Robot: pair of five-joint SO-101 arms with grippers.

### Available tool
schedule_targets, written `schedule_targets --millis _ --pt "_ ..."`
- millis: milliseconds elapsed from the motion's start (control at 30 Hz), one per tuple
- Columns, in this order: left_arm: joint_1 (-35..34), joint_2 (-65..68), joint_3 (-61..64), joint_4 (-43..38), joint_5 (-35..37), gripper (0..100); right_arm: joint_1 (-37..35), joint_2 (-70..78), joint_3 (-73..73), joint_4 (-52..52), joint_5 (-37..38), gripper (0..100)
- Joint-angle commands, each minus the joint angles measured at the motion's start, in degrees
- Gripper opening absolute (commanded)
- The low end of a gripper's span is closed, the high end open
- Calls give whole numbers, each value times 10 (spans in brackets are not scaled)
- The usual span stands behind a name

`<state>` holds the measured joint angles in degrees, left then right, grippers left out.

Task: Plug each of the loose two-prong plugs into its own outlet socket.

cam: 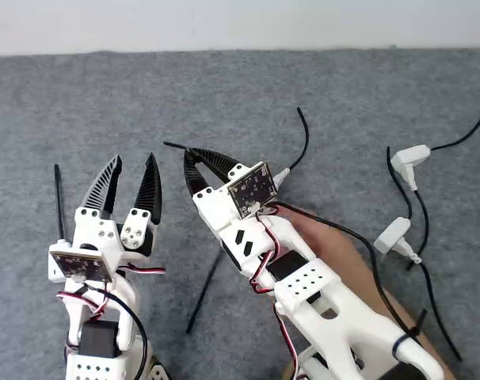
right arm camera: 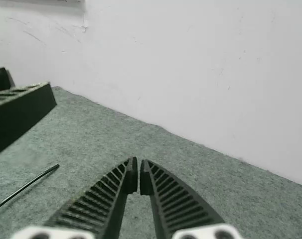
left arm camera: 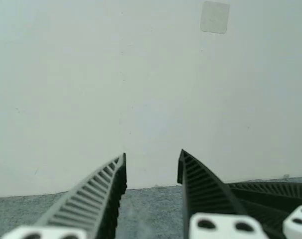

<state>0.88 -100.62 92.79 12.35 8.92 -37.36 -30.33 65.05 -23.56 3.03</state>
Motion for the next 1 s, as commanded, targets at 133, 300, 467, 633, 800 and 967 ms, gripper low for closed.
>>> schedule_targets --millis 133,300,467,633,800,967 --pt "-1 -4 -6 -15 6 163 -1 -23 -4 -12 -2 11" --pt "-2 -4 -3 -14 6 163 -1 -23 -4 -11 -3 11" --pt "-2 -4 -1 -15 5 163 -1 -23 -4 -10 -3 11" --pt "-2 -4 -2 -15 4 163 -1 -23 -4 -10 -4 11" --pt "-3 -4 -2 -15 3 163 -2 -23 -4 -10 -4 11" --pt "-2 -4 -2 -15 3 163 -2 -23 8 -15 -4 11"
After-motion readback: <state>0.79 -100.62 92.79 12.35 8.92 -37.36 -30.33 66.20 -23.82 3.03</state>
